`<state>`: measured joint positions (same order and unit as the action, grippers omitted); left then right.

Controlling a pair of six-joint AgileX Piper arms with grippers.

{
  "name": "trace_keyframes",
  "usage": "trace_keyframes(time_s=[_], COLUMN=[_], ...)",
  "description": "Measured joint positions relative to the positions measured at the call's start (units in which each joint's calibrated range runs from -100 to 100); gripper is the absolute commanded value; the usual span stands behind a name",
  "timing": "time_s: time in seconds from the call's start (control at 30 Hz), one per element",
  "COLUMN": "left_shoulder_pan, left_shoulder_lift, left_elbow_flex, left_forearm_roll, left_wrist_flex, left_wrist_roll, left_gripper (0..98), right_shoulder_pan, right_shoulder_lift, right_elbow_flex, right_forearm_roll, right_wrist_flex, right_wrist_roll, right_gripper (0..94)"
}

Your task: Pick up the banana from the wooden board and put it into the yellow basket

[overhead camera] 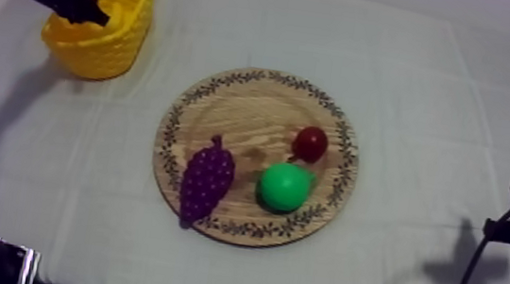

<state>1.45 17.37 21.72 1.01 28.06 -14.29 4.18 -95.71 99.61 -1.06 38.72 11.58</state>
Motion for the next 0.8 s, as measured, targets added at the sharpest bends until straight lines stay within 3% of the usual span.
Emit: trace_keyframes(time_s=[0.37, 0.8], left_shoulder_pan=[0.4, -2.3], left_shoulder_lift=[-21.9, -57.3], left_elbow_flex=[21.9, 55.7], left_forearm_roll=[-0.13, -0.22], left_wrist_flex=[-9.3, -13.5], left_wrist_roll=[3.6, 8.7], left_gripper=[0.2, 0.1], right_shoulder_pan=[0.0, 0.0], right_shoulder_lift=[0.0, 0.0], right_elbow_flex=[0.0, 0.0], right_forearm_roll=[0.0, 0.0], right_wrist_flex=[0.0, 0.0], right_wrist_roll=[0.0, 0.0], right_gripper=[0.4, 0.4])
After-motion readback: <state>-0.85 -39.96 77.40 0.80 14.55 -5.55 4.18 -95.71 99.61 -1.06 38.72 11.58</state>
